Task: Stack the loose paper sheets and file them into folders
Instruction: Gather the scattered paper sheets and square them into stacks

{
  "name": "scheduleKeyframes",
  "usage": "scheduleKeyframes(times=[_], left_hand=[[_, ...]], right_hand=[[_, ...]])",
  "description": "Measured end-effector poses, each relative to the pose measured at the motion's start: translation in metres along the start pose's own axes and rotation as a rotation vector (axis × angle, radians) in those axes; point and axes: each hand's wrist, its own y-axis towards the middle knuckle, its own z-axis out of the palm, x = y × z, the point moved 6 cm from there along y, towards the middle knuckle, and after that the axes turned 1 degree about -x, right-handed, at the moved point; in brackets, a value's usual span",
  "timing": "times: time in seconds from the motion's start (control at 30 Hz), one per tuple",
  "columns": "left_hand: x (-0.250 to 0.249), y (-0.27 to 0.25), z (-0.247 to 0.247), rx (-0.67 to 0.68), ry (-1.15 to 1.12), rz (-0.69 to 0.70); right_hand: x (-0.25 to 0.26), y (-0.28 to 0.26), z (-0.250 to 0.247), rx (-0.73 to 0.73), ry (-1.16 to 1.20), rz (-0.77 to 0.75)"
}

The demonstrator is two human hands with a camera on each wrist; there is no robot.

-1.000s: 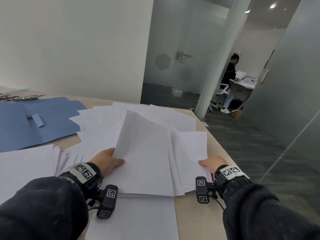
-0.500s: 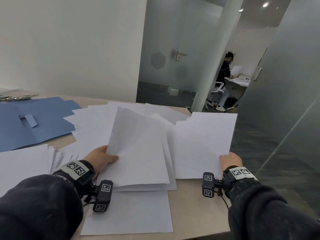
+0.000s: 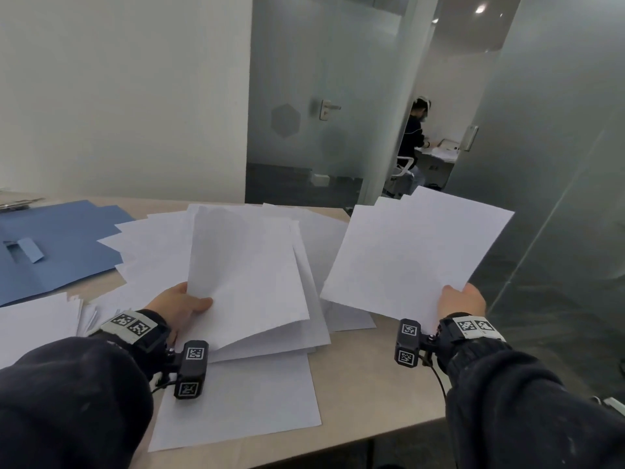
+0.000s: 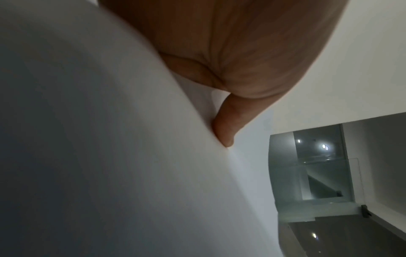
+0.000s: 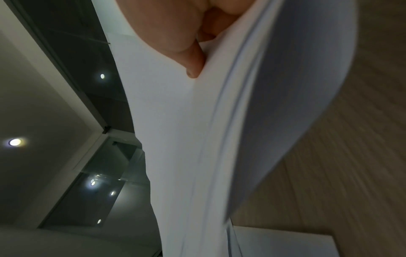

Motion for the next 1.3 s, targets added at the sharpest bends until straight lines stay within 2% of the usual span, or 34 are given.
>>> scheduleKeyframes(times=[0.2, 0.3, 0.47, 0.6, 0.67, 0.8, 0.9, 1.13, 1.2, 1.3], left_hand=[[-0.006, -0.021, 0.006, 0.057, -0.154, 0.001], [-0.011, -0.03, -0.003, 0.061, -0.193, 0.015], [-0.023, -0.037, 0.005, 0.057, -0.242, 0.047], [-0.022, -0.042, 0.025, 0.072, -0.227, 0.026], [-0.016, -0.041, 0.03, 0.059, -0.173, -0.008], [0.003, -0.034, 0.03, 0.023, 0.025, -0.061], [0.007, -0.035, 0.035, 0.044, 0.155, -0.055], [-0.008, -0.057, 0.046, 0.089, 0.274, 0.044], [-0.011, -0.057, 0.041, 0.04, 0.331, 0.085], [-0.02, -0.057, 0.022, -0.136, 0.462, 0.163]], right_hand=[[-0.006, -0.009, 0.004, -0.032, 0.121, 0.002], [-0.009, -0.012, 0.012, 0.043, 0.097, 0.023], [-0.013, -0.036, 0.058, 0.303, 0.043, 0.018], [-0.02, -0.078, 0.108, 0.697, 0.012, 0.097], [-0.015, -0.105, 0.119, 0.838, -0.017, 0.124], [-0.014, -0.125, 0.124, 0.86, -0.111, 0.14], [-0.03, -0.123, 0.131, 0.88, -0.119, 0.277], [-0.028, -0.135, 0.144, 1.107, -0.261, 0.065], [-0.02, -0.137, 0.143, 1.098, -0.23, 0.007], [-0.01, -0.136, 0.139, 1.054, -0.023, -0.008]])
